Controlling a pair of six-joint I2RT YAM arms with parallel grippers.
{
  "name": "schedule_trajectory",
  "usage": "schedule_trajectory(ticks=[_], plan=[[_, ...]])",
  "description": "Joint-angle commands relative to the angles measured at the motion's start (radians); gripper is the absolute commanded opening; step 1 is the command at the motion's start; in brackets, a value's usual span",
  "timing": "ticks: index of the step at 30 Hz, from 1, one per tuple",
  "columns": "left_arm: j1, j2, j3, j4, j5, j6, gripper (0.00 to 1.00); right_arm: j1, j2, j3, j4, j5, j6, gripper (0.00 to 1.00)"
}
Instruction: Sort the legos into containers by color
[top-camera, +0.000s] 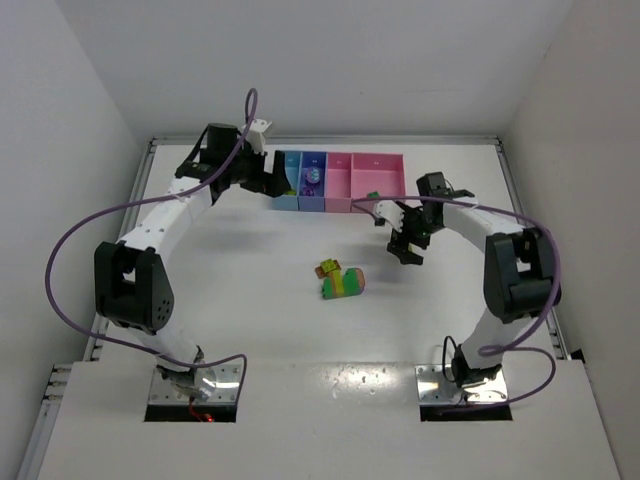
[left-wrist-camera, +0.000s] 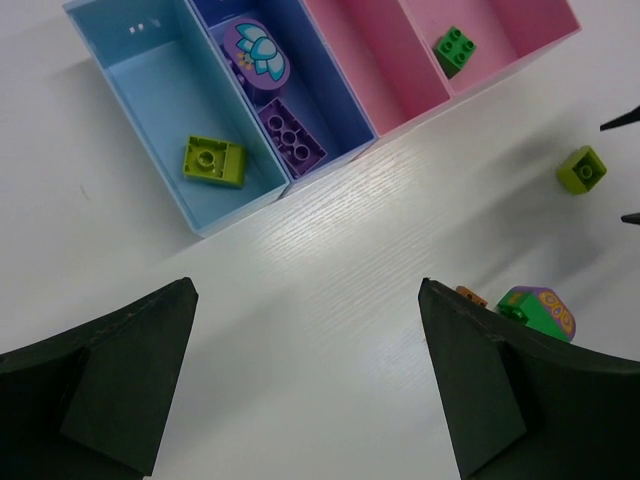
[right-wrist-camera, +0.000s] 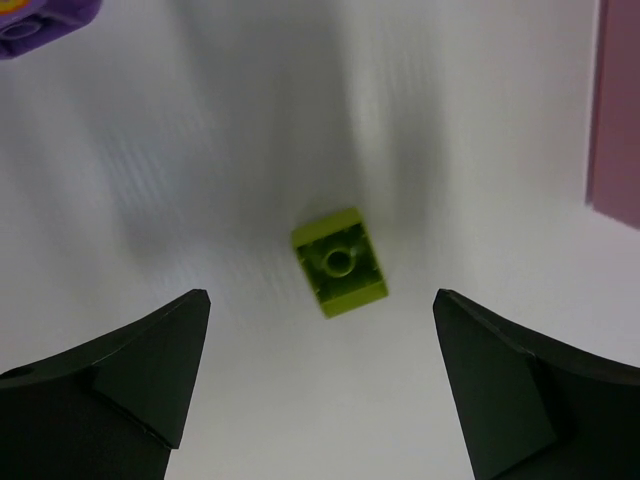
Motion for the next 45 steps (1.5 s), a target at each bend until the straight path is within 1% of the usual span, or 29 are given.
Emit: schedule_trajectory(ticks=[1, 7, 11, 12, 14, 15, 16, 17, 19, 20, 22, 23, 25, 26, 27, 28, 30, 31, 32, 33, 34, 35, 36, 37, 38, 39, 40, 41, 45], plan=[[-0.007, -0.049, -0.005, 0.009, -0.028, 0.036, 1.00, -0.001, 0.079, 0.111, -0.014, -0.043, -0.048, 0.93], [0.014, -0.049, -0.005, 0.009, -0.028, 0.036, 1.00, -0.001, 0.176, 0.173, -0.064, -0.009, -0.089, 0.81], [0.027, -0.049, -0.005, 0.009, -0.028, 0.045, 1.00, -0.001, 0.195, 0.173, -0.074, 0.014, -0.121, 0.80], [0.027, -0.038, -0.005, 0.000, -0.028, 0.045, 1.00, -0.001, 0.195, 0.173, -0.074, 0.014, -0.121, 0.78], [0.036, -0.038, 0.004, 0.000, -0.028, 0.045, 1.00, -0.001, 0.204, 0.164, -0.074, 0.034, -0.130, 0.71], [0.036, -0.038, 0.004, 0.000, -0.028, 0.045, 1.00, -0.001, 0.204, 0.155, -0.058, 0.046, -0.130, 0.62], [0.036, -0.038, 0.004, 0.000, -0.028, 0.045, 1.00, -0.001, 0.204, 0.155, -0.049, 0.046, -0.130, 0.62], [0.036, -0.038, 0.004, 0.000, -0.028, 0.045, 1.00, 0.008, 0.204, 0.145, -0.049, 0.057, -0.130, 0.54], [0.036, -0.038, 0.004, 0.000, -0.028, 0.045, 1.00, 0.008, 0.204, 0.145, -0.038, 0.057, -0.130, 0.43], [0.045, -0.038, -0.005, 0.000, -0.028, 0.045, 1.00, 0.008, 0.190, 0.145, -0.038, 0.045, -0.130, 0.33], [0.045, -0.038, -0.019, 0.000, -0.039, 0.033, 1.00, 0.033, 0.178, 0.196, -0.076, 0.020, -0.100, 0.23], [0.045, -0.063, -0.031, 0.012, -0.039, 0.013, 1.00, 0.042, 0.164, 0.248, -0.093, -0.019, -0.080, 0.15], [0.071, -0.089, -0.080, 0.046, -0.050, -0.011, 1.00, 0.073, 0.150, 0.324, -0.130, -0.081, -0.016, 0.09], [0.071, -0.103, -0.098, 0.057, -0.050, -0.011, 1.00, 0.073, 0.150, 0.352, -0.141, -0.104, 0.006, 0.03], [0.085, -0.125, -0.123, 0.057, -0.050, -0.025, 1.00, 0.097, 0.150, 0.383, -0.155, -0.125, 0.024, 0.01], [0.097, -0.135, -0.123, 0.067, -0.050, -0.025, 1.00, 0.097, 0.150, 0.456, -0.194, -0.183, 0.070, 0.00], [0.109, -0.149, -0.137, 0.068, -0.039, -0.046, 1.00, 0.111, 0.162, 0.542, -0.213, -0.251, 0.141, 0.00], [0.123, -0.161, -0.149, 0.068, -0.039, -0.047, 1.00, 0.135, 0.172, 0.588, -0.213, -0.318, 0.253, 0.00], [0.132, -0.161, -0.149, 0.078, -0.039, -0.060, 1.00, 0.146, 0.201, 0.681, -0.177, -0.342, 0.332, 0.00], [0.143, -0.172, -0.149, 0.078, -0.039, -0.073, 1.00, 0.155, 0.224, 0.728, -0.135, -0.359, 0.422, 0.00], [0.143, -0.172, -0.149, 0.078, -0.039, -0.073, 1.00, 0.172, 0.253, 0.822, -0.088, -0.369, 0.589, 0.00], [0.152, -0.172, -0.149, 0.089, -0.039, -0.082, 1.00, 0.182, 0.290, 0.878, -0.005, -0.370, 0.662, 0.00], [0.152, -0.172, -0.149, 0.089, -0.039, -0.082, 1.00, 0.191, 0.387, 0.941, 0.023, -0.354, 0.731, 0.00], [0.162, -0.172, -0.149, 0.089, -0.051, -0.091, 1.00, 0.202, 0.444, 1.077, 0.049, -0.354, 0.867, 0.00], [0.162, -0.172, -0.135, 0.089, -0.063, -0.091, 1.00, 0.202, 0.563, 1.154, 0.081, -0.339, 0.924, 0.00], [0.162, -0.172, -0.122, 0.089, -0.063, -0.091, 1.00, 0.211, 0.624, 1.302, 0.090, -0.339, 0.981, 0.00], [0.172, -0.160, -0.122, 0.089, -0.063, -0.091, 1.00, 0.211, 0.673, 1.363, 0.100, -0.339, 1.079, 0.00], [0.172, -0.159, -0.108, 0.089, -0.072, -0.102, 1.00, 0.221, 0.713, 1.420, 0.141, -0.328, 1.124, 0.00], [0.200, -0.159, -0.099, 0.078, -0.073, -0.102, 1.00, 0.248, 0.749, 1.347, 0.267, -0.308, 1.216, 0.00]])
